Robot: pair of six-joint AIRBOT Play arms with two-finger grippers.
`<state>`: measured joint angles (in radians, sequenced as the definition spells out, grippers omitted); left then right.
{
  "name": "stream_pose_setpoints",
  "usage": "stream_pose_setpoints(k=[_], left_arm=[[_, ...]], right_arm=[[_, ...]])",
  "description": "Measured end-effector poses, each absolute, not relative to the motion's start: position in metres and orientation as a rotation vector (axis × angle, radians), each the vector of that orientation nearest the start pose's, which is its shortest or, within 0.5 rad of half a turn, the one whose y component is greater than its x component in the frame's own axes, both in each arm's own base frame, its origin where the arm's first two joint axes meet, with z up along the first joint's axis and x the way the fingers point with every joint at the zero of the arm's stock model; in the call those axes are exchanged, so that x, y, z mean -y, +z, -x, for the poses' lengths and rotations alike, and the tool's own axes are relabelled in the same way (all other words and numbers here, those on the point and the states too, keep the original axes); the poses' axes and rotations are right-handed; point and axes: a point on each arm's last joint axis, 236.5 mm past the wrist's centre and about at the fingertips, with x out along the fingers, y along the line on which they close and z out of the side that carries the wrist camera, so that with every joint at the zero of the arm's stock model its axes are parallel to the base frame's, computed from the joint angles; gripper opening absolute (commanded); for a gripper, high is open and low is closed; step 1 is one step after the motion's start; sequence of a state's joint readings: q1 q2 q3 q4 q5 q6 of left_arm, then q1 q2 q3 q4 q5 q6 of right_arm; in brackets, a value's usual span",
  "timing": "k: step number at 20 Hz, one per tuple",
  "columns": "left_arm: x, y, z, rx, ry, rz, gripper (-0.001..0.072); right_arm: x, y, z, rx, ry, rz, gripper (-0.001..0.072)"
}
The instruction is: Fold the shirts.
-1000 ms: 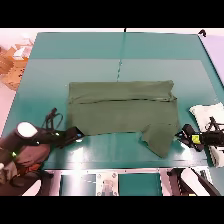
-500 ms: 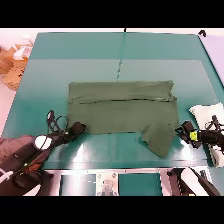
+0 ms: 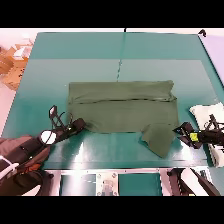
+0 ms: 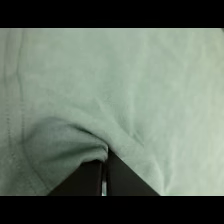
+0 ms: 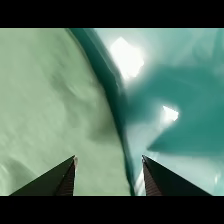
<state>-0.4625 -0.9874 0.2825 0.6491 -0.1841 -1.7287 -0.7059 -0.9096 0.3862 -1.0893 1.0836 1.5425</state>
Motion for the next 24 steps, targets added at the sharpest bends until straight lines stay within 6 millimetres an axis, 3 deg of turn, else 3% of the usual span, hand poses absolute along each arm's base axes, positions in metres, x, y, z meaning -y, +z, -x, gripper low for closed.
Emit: stream_pose_setpoints(k=[4, 8, 9, 10, 13, 20, 24], left_arm=[[0.178, -0.094, -0.279, -1.031, -0.092, 0.820, 0.0026], [0.180, -0.095, -0.275, -1.049, -0.101, 0.812, 0.0026], [0.180, -0.096, -0.273, -1.057, -0.103, 0.811, 0.0026], [0.181, -0.096, -0.272, -1.064, -0.106, 0.808, 0.0026], [0.184, -0.098, -0.266, -1.093, -0.116, 0.805, 0.0025], [0.199, -0.094, -0.241, -1.253, -0.224, 0.639, 0.0024], [0.177, -0.072, -0.239, -1.348, -0.218, 0.338, 0.0025]], right_arm=[[0.031, -0.111, -0.185, -1.371, -0.387, -1.061, 0.0480], [-0.008, -0.118, -0.196, -1.363, -0.278, -1.260, 0.0475], [-0.012, -0.119, -0.201, -1.348, -0.258, -1.292, 0.0345], [-0.013, -0.122, -0.200, -1.354, -0.249, -1.284, 0.0151], [-0.010, -0.126, -0.199, -1.364, -0.229, -1.241, 0.0020], [0.013, -0.101, -0.196, -1.378, -0.266, -1.107, 0.0018], [0.020, -0.080, -0.188, -1.376, -0.297, -1.049, 0.0018]])
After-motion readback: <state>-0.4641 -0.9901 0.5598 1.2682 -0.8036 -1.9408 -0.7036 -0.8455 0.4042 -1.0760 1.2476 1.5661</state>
